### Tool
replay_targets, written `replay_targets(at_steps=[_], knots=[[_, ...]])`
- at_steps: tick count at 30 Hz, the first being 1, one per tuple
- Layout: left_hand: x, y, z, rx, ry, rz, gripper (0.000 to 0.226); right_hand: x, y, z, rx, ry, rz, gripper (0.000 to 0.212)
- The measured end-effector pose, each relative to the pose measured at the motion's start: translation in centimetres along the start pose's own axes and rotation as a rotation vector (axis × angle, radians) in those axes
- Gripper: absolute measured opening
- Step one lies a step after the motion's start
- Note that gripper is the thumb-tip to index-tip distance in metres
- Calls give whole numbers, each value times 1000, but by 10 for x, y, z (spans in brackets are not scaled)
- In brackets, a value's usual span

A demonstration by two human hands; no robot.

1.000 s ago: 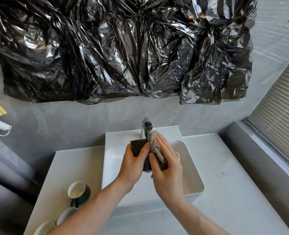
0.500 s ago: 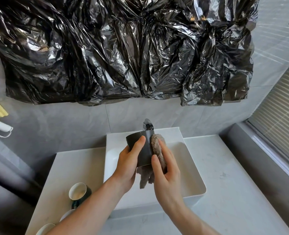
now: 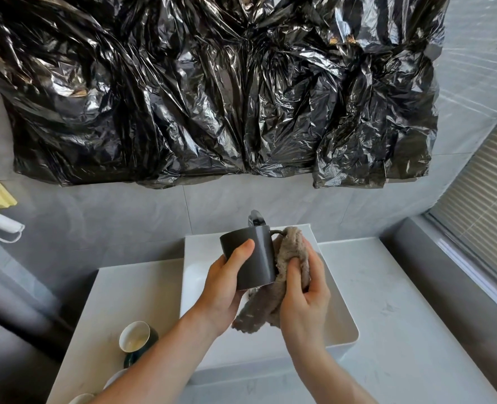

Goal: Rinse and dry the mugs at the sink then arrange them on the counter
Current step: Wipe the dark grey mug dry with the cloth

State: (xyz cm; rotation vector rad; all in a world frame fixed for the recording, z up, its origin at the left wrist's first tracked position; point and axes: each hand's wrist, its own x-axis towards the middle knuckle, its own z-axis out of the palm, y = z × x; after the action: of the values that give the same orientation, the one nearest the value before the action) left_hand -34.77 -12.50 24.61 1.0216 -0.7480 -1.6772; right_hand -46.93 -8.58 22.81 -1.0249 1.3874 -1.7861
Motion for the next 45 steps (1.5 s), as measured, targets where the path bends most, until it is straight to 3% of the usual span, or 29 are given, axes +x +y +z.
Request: replay_targets(at_steps=[3, 6, 11, 14, 16, 18, 21, 25, 29, 31, 36, 40, 42, 45], knots=[[1, -2, 0, 5, -26, -23, 51, 7, -4, 5, 34, -91, 176, 29], [2, 0, -3, 45, -47, -35, 47, 13, -12, 2, 99, -224, 219, 28], [5, 1, -4, 240, -7, 76, 56, 8, -5, 0, 84, -292, 46, 38], [5, 1, -3, 241, 45, 90, 48, 6, -1, 1, -138, -230, -143, 49], [2, 3, -1, 184, 1, 27, 52, 5, -2, 2, -328, -224, -305, 58], [0, 3, 0, 151, -65, -5, 63, 7, 2, 3, -415, -221, -352, 59], [1, -1, 2, 144, -35, -7, 82, 10, 4, 4, -285, -234, -198, 53], [1, -2, 0, 98, -52, -18, 55, 3, -7, 0, -145, -222, -119, 47], [-2, -3, 0, 73, -22, 31, 57, 6, -10, 0, -11, -186, 117, 29], [1, -2, 1, 131, 14, 65, 61, 3, -8, 0, -2, -212, 87, 31], [6, 6, 6, 282, 105, 150, 53, -8, -10, 1, -133, -180, -230, 63], [0, 7, 13, 122, 92, 110, 50, -4, -5, 2, -196, -217, -348, 62], [0, 6, 14, 71, 89, 96, 71, -3, -3, 2, -193, -227, -343, 58], [0, 6, 13, 54, 91, 73, 77, 3, -2, 2, -46, -212, -64, 36]])
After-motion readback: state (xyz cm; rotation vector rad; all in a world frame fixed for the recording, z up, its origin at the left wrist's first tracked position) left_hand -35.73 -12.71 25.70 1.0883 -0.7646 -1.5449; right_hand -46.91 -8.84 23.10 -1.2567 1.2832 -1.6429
